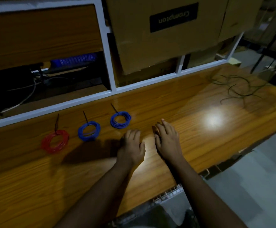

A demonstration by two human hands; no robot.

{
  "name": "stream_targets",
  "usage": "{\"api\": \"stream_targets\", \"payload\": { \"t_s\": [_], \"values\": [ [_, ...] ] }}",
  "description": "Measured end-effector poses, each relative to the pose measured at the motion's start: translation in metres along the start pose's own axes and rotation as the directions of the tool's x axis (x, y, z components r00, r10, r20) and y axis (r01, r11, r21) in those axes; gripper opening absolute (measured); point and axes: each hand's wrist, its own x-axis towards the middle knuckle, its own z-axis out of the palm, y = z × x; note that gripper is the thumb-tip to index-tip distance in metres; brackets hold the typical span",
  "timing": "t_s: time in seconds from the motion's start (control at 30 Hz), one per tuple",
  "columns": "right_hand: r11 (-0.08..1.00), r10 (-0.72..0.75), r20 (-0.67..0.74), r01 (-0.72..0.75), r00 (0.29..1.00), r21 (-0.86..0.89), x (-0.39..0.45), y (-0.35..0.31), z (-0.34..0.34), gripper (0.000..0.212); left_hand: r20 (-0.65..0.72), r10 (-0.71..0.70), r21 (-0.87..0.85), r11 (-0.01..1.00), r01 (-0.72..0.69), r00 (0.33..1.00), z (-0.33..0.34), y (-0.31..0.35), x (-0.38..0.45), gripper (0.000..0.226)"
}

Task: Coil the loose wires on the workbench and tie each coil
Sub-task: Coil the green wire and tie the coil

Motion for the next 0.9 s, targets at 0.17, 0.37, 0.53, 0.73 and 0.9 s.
{"api": "stream_targets", "payload": {
  "t_s": [0.17, 0.37, 0.53, 0.73, 0.9],
  "values": [
    [0.995, -0.012, 0.014, 0.013, 1.000, -0.102, 0.018, 0.097, -0.032, 0.042, 0.015, 0.034, 0.077, 0.996, -0.035, 0.999, 0.051, 0.091, 0.041, 0.052],
    [0.985, 0.006, 0.009, -0.004, 1.000, -0.171, 0.055, 0.233, -0.083, 0.044, -0.009, -0.087, 0.020, 0.996, 0.087, 0.996, 0.117, 0.195, 0.107, 0.068],
    [0.939, 0.226, -0.086, -0.241, 0.970, -0.246, 0.076, 0.348, -0.131, 0.041, -0.021, -0.117, 0.050, 0.992, 0.118, 0.993, 0.139, 0.229, 0.126, 0.064],
    [0.847, 0.396, -0.278, -0.465, 0.875, -0.258, 0.103, 0.402, -0.161, 0.051, -0.102, -0.187, 0.003, 0.982, 0.188, 0.977, 0.138, 0.230, 0.131, 0.050],
    [0.854, 0.320, -0.134, -0.347, 0.938, -0.388, 0.101, 0.410, -0.153, 0.028, -0.133, -0.183, -0.017, 0.983, 0.182, 0.974, 0.137, 0.231, 0.130, 0.045]
  ]
}}
